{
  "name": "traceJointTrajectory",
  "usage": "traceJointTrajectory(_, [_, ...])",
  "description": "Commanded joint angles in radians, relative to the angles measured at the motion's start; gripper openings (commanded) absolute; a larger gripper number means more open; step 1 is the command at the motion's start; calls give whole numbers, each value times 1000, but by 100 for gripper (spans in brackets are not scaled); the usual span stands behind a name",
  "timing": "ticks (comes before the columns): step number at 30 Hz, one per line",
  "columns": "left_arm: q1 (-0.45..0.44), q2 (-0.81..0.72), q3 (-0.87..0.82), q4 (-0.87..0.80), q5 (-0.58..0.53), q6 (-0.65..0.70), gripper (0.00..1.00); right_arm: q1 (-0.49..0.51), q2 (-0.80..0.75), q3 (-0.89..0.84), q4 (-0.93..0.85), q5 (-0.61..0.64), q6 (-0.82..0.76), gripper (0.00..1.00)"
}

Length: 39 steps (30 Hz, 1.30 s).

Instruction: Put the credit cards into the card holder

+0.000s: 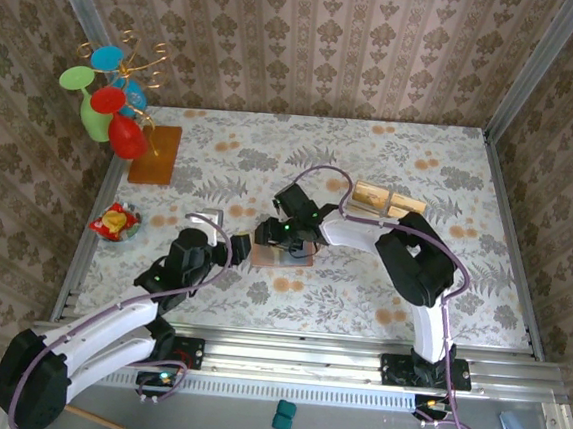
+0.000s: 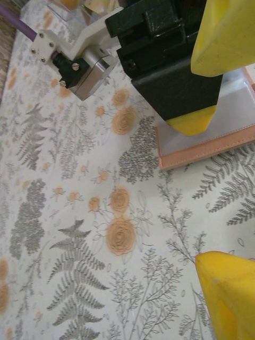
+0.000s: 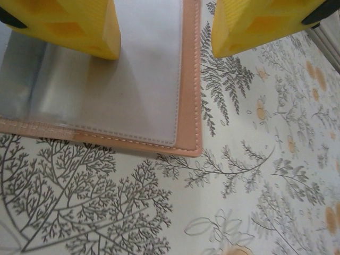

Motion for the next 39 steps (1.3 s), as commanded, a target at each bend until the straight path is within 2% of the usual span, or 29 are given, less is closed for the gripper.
traceJointTrajectory(1, [16, -4, -8, -38, 40, -15, 88, 5, 15, 31, -18, 25, 28, 51])
traceJointTrajectory(8, [43, 78, 34, -47, 93, -6, 100, 5, 12, 30, 17, 15, 49, 57])
traceJointTrajectory(15, [48, 195, 79, -13, 121, -4, 100, -8, -31, 40, 16, 15, 32, 63])
traceJointTrajectory(24, [46, 363, 152, 47, 136, 13, 100, -57, -115, 9, 8, -3, -3, 65])
traceJointTrajectory(32, [33, 528, 233, 92, 156, 20, 100, -123, -199, -91, 0, 1, -45, 64])
traceJointTrajectory(39, [23, 625, 299, 50, 140, 47, 100, -159, -232, -221, 31, 16, -70, 64])
